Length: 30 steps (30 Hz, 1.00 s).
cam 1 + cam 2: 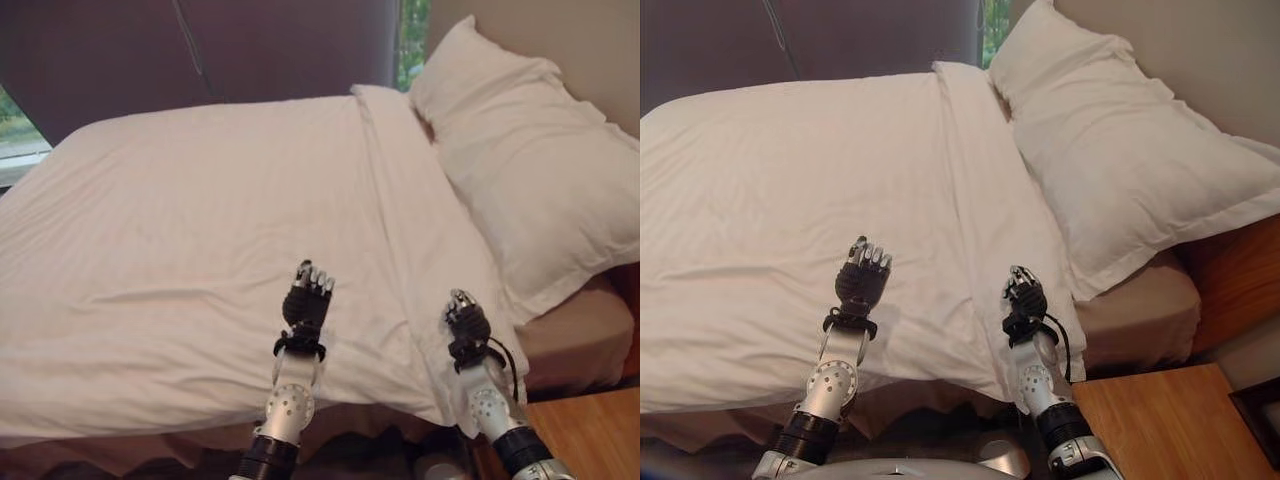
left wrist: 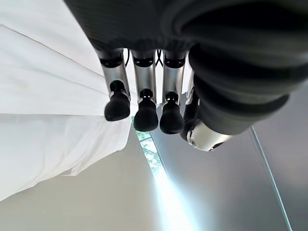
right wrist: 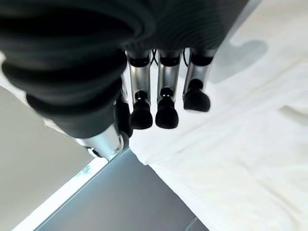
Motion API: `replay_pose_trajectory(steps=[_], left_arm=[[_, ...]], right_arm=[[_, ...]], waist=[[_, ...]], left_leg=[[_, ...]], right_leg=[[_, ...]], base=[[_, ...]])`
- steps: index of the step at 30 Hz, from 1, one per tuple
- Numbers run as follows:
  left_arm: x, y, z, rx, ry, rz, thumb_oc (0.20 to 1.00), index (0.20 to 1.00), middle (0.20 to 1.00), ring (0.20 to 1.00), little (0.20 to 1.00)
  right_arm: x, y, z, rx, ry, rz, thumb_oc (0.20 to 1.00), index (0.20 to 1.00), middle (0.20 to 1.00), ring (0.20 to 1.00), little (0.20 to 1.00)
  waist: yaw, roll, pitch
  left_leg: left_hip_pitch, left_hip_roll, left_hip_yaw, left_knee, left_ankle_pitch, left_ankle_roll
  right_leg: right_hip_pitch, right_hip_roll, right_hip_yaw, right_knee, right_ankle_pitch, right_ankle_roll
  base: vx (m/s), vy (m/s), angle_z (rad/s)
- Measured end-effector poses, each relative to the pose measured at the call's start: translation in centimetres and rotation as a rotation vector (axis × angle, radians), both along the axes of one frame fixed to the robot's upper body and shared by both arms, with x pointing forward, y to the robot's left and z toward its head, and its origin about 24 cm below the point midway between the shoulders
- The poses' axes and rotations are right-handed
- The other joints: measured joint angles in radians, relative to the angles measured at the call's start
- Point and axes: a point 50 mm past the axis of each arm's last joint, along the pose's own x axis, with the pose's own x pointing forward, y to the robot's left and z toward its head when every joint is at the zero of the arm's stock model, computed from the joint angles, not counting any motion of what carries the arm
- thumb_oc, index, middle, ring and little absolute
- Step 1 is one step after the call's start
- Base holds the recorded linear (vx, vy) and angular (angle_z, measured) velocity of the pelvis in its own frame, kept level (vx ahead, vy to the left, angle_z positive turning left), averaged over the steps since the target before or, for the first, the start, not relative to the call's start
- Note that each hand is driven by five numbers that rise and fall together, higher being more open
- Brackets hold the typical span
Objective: Making the bed.
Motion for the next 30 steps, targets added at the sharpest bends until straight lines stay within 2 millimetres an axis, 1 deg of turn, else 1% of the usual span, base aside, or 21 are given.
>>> replay_pose_trajectory(steps=[2,3,6,7,8,9,11,12,13,14,15,17,18,20,22,23,24,25,27,29,30], left_arm=[[0.1,-0.1,0.3,0.004,-0.027,-0.014,0.200,0.200,0.200,0.200,0.200],[0.5,-0.4,0.9,0.014,-0.051,-0.032,0.200,0.200,0.200,0.200,0.200],[1.5,-1.1,2.3,0.032,-0.106,-0.073,0.200,0.200,0.200,0.200,0.200],[1.7,-1.3,2.7,0.035,-0.124,-0.077,0.200,0.200,0.200,0.200,0.200],[2.5,-1.8,4.0,0.051,-0.175,-0.098,0.200,0.200,0.200,0.200,0.200],[3.2,-2.1,4.7,0.059,-0.199,-0.108,0.200,0.200,0.200,0.200,0.200],[5.6,-4.0,8.8,0.085,-0.329,-0.149,0.200,0.200,0.200,0.200,0.200],[5.9,-4.3,9.4,0.085,-0.346,-0.157,0.200,0.200,0.200,0.200,0.200],[6.4,-4.8,10.8,0.082,-0.384,-0.160,0.200,0.200,0.200,0.200,0.200],[7.6,-5.3,13.9,0.089,-0.471,-0.143,0.200,0.200,0.200,0.200,0.200],[8.2,-5.3,15.4,0.089,-0.500,-0.128,0.200,0.200,0.200,0.200,0.200],[8.9,-4.1,13.9,0.092,-0.420,-0.076,0.200,0.200,0.200,0.200,0.200],[9.2,-3.5,12.5,0.097,-0.359,-0.053,0.200,0.200,0.200,0.200,0.200],[8.8,-3.1,11.2,0.087,-0.321,-0.046,0.200,0.200,0.200,0.200,0.200],[8.2,-2.8,9.9,0.062,-0.283,-0.037,0.200,0.200,0.200,0.200,0.200],[7.7,-2.5,8.3,0.049,-0.232,-0.024,0.200,0.200,0.200,0.200,0.200],[6.8,-1.8,5.5,0.012,-0.137,0.002,0.200,0.200,0.200,0.200,0.200],[6.4,-1.7,4.6,-0.003,-0.103,0.002,0.200,0.200,0.200,0.200,0.200],[5.7,-1.3,3.1,-0.012,-0.054,0.008,0.200,0.200,0.200,0.200,0.200],[5.5,-0.8,2.5,-0.010,-0.030,0.018,0.200,0.200,0.200,0.200,0.200],[5.4,-0.1,1.7,-0.013,0.001,0.031,0.200,0.200,0.200,0.200,0.200]], right_arm=[[0.9,0.6,1.1,0.007,-0.052,0.023,0.200,0.200,0.200,0.200,0.200],[1.8,1.2,2.3,0.001,-0.099,0.050,0.200,0.200,0.200,0.200,0.200],[3.2,1.9,4.1,-0.006,-0.166,0.080,0.200,0.200,0.200,0.200,0.200],[3.6,2.2,4.8,-0.004,-0.193,0.085,0.200,0.200,0.200,0.200,0.200],[4.8,3.2,7.0,0.023,-0.279,0.089,0.200,0.200,0.200,0.200,0.200],[5.4,3.6,8.1,0.054,-0.313,0.086,0.200,0.200,0.200,0.200,0.200],[7.4,5.2,12.4,0.130,-0.448,0.098,0.200,0.200,0.200,0.200,0.200],[7.5,5.7,12.8,0.140,-0.459,0.110,0.200,0.200,0.200,0.200,0.200],[8.1,6.0,13.8,0.188,-0.478,0.092,0.200,0.200,0.200,0.200,0.200],[9.0,6.6,15.3,0.264,-0.516,0.061,0.200,0.200,0.200,0.200,0.200],[9.0,6.9,16.1,0.313,-0.560,0.065,0.200,0.200,0.200,0.200,0.200],[8.6,7.4,16.6,0.332,-0.612,0.100,0.200,0.200,0.200,0.200,0.200],[8.6,7.3,16.8,0.329,-0.622,0.102,0.200,0.200,0.200,0.200,0.200],[8.5,7.0,16.6,0.351,-0.617,0.095,0.200,0.200,0.200,0.200,0.200],[8.2,6.1,15.1,0.372,-0.578,0.055,0.200,0.200,0.200,0.200,0.200],[8.0,5.7,14.4,0.393,-0.553,0.039,0.200,0.200,0.200,0.200,0.200],[7.7,4.7,13.0,0.418,-0.508,-0.004,0.200,0.200,0.200,0.200,0.200],[7.6,4.1,12.5,0.414,-0.495,-0.022,0.200,0.200,0.200,0.200,0.200],[7.5,3.0,11.9,0.410,-0.477,-0.059,0.200,0.200,0.200,0.200,0.200],[7.5,2.3,11.5,0.404,-0.463,-0.083,0.200,0.200,0.200,0.200,0.200],[7.4,1.0,11.0,0.390,-0.445,-0.116,0.200,0.200,0.200,0.200,0.200]], waist=[[0.002,0.004,0.026],[-0.003,0.001,0.061],[0.000,-0.010,0.111],[-0.001,-0.010,0.113],[-0.002,-0.011,0.135],[-0.001,-0.010,0.150],[0.002,-0.011,0.229],[0.007,-0.007,0.248],[0.005,-0.006,0.260],[0.002,-0.009,0.275],[0.001,-0.019,0.307],[-0.006,-0.019,0.329],[-0.009,-0.014,0.332],[-0.010,-0.018,0.335],[-0.005,-0.016,0.336],[-0.004,-0.015,0.336],[-0.002,-0.008,0.329],[0.001,-0.002,0.321],[0.015,0.006,0.309],[0.025,0.007,0.307],[0.028,0.007,0.300]], left_leg=[[-0.025,-0.007,0.015,0.001,0.007,0.002],[-0.047,-0.014,0.021,0.002,0.016,0.001],[-0.079,-0.018,0.037,0.001,0.023,0.005],[-0.098,-0.018,0.043,0.000,0.025,0.005],[-0.157,-0.022,0.044,0.000,0.034,0.007],[-0.180,-0.024,0.044,0.000,0.040,0.008],[-0.253,-0.024,0.041,0.002,0.068,0.009],[-0.255,-0.020,0.042,0.003,0.069,0.010],[-0.274,-0.021,0.045,0.006,0.070,0.010],[-0.336,-0.028,0.047,0.005,0.080,0.011],[-0.354,-0.028,0.054,0.006,0.085,0.011],[-0.358,-0.023,0.070,0.001,0.083,0.009],[-0.364,-0.022,0.070,0.006,0.083,0.008],[-0.361,-0.017,0.066,0.006,0.083,0.008],[-0.327,-0.016,0.069,0.004,0.081,0.005],[-0.303,-0.015,0.069,0.001,0.074,-0.002],[-0.270,-0.014,0.069,0.000,0.067,-0.011],[-0.267,-0.014,0.066,0.000,0.064,-0.014],[-0.255,-0.016,0.067,0.000,0.059,-0.012],[-0.244,-0.016,0.062,0.000,0.059,-0.011],[-0.244,-0.014,0.043,0.000,0.059,-0.011]], right_leg=[[-0.033,-0.005,0.013,0.002,0.012,-0.005],[-0.061,-0.009,0.024,0.005,0.033,-0.005],[-0.104,-0.010,0.038,0.005,0.050,-0.010],[-0.127,-0.008,0.044,0.005,0.049,-0.003],[-0.186,-0.014,0.047,0.005,0.060,-0.003],[-0.212,-0.016,0.049,0.005,0.066,-0.003],[-0.281,-0.016,0.044,0.006,0.096,-0.013],[-0.285,-0.012,0.043,0.006,0.099,-0.017],[-0.311,-0.010,0.049,0.006,0.101,-0.019],[-0.376,-0.018,0.054,0.006,0.113,-0.014],[-0.398,-0.014,0.061,0.006,0.128,-0.025],[-0.412,-0.007,0.071,0.006,0.128,-0.022],[-0.418,-0.007,0.071,0.006,0.128,-0.022],[-0.411,-0.004,0.059,0.006,0.128,-0.022],[-0.376,-0.004,0.056,0.006,0.120,-0.024],[-0.352,-0.003,0.056,0.006,0.112,-0.021],[-0.315,-0.004,0.052,0.006,0.090,-0.013],[-0.310,-0.006,0.049,0.006,0.085,-0.013],[-0.298,-0.008,0.050,0.006,0.082,-0.018],[-0.284,-0.009,0.047,0.006,0.084,-0.014],[-0.275,-0.010,0.034,0.006,0.083,-0.014]], base=[[-0.16,-0.017,-0.23],[-0.22,-0.025,-0.22],[-0.21,-0.030,-0.14],[-0.28,-0.066,-0.13],[-0.24,-0.068,-0.10],[-0.20,-0.062,-0.02],[-0.16,-0.009,0.04],[-0.17,0.004,-0.06],[-0.11,0.001,-0.10],[-0.03,0.037,-0.16],[-0.11,0.003,-0.22],[-0.07,-0.005,-0.20],[0.01,0.046,-0.02],[0.02,0.059,0.06],[0.01,0.021,0.03],[0.02,0.065,0.05],[0.03,0.055,0.08],[0.03,0.056,0.09],[0.01,0.006,0.02],[0.02,0.003,0.09],[0.04,-0.003,0.20]])
